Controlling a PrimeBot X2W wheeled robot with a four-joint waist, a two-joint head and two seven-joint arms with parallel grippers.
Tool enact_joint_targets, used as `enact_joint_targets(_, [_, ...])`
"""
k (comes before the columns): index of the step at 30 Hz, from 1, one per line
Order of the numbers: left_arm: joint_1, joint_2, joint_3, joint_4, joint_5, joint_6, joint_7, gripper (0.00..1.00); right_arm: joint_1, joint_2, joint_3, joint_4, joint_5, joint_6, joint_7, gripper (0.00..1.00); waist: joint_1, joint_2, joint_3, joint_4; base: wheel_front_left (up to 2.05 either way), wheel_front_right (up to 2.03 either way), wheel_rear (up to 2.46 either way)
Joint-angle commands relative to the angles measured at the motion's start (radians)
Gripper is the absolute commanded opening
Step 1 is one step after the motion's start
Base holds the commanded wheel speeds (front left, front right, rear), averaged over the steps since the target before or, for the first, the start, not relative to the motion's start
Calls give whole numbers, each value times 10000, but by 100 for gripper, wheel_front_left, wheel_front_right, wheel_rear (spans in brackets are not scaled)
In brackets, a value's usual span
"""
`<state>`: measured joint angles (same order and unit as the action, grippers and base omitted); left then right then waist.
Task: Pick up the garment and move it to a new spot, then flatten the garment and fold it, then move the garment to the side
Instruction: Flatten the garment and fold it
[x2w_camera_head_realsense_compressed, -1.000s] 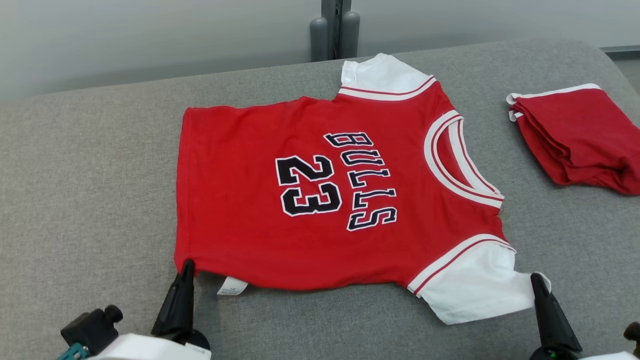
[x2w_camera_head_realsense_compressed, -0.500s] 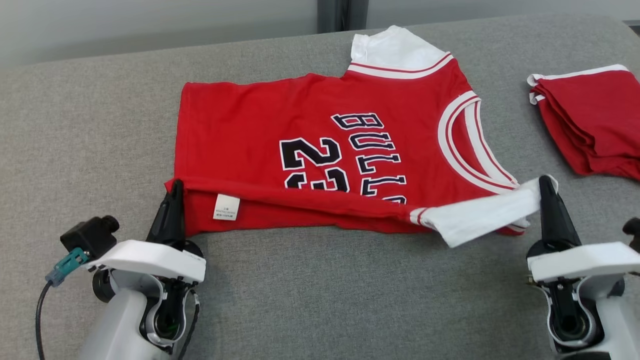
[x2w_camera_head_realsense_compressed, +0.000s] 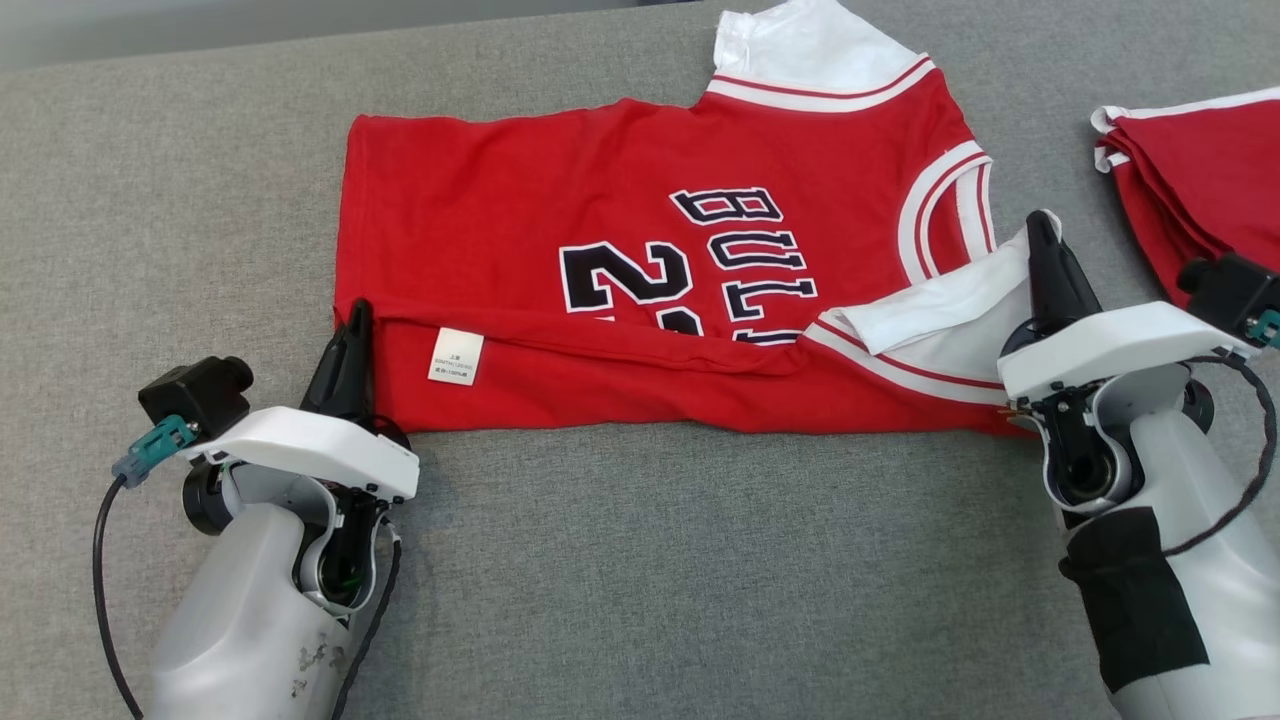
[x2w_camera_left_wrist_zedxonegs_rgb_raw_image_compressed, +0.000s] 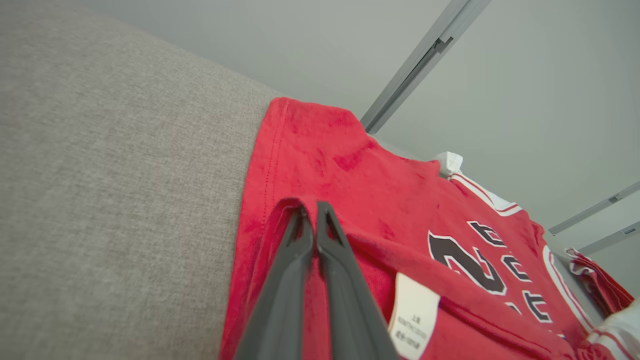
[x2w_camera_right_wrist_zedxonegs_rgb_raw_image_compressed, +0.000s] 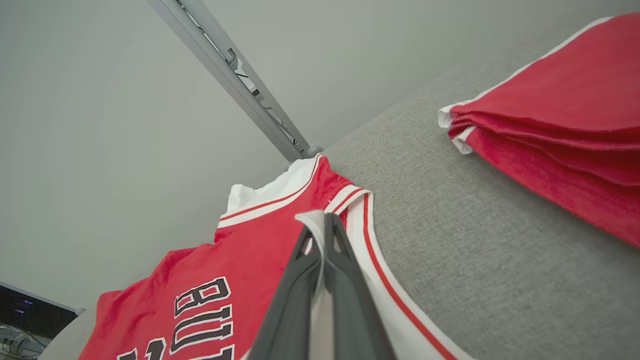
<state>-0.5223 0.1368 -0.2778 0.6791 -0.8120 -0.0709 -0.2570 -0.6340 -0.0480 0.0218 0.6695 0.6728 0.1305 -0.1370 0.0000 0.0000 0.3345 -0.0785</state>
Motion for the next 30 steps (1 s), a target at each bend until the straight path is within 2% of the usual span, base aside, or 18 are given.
enact_joint_targets(1, [-237, 0, -21, 148, 107, -73, -52, 0, -384, -49, 93, 397, -173, 4, -74, 0, 0, 0, 27, 32, 0, 0, 0])
enact_joint_targets(3, [-331, -52, -105, 286, 197, -108, -63, 0, -760, -58, 170, 883, -244, 4, -118, 0, 0, 0, 39, 60, 0, 0, 0])
enact_joint_targets(4, [-373, -73, -136, 315, 235, -132, -59, 22, -928, -58, 214, 1105, -309, 4, -176, 0, 0, 0, 40, 75, 0, 0, 0])
enact_joint_targets(5, [-408, -80, -166, 318, 285, -163, -66, 48, -1096, -52, 284, 1301, -379, 4, -225, 21, 0, 0, 39, 89, 0, 0, 0])
enact_joint_targets(6, [-427, -79, -189, 267, 384, -179, -73, 100, -1418, -55, 396, 1673, -446, 4, -272, 93, 0, 0, 32, 112, 0, 0, 0])
enact_joint_targets(7, [-427, -79, -189, 267, 384, -179, -73, 100, -1418, -55, 396, 1673, -446, 4, -272, 93, 0, 0, 32, 112, 0, 0, 0])
enact_joint_targets(8, [-410, -96, -177, 210, 403, -197, -75, 100, -1568, -52, 465, 1879, -504, 4, -270, 100, 0, 0, 26, 122, 0, 0, 0])
enact_joint_targets(15, [64, -154, -52, -601, 595, -246, -83, 100, -2576, -58, 587, 3264, -910, 4, -346, 100, 0, 0, -25, 333, 0, 0, 0])
enact_joint_targets(19, [558, -151, 55, -1272, 692, -189, -86, 100, -2980, -66, 662, 3653, -1093, 4, -577, 100, 0, 0, -94, 422, 0, 0, 0])
enact_joint_targets(24, [1397, 23, 92, -2029, 685, -14, 28, 100, -2999, -232, 1069, 3415, -1355, 4, -971, 100, 0, 0, -274, 370, 0, 0, 0])
enact_joint_targets(30, [2472, 406, -11, -2924, 559, 408, 836, 100, -2088, -733, 1619, 2300, -1612, 4, -1242, 100, 0, 0, -595, 264, 0, 0, 0])
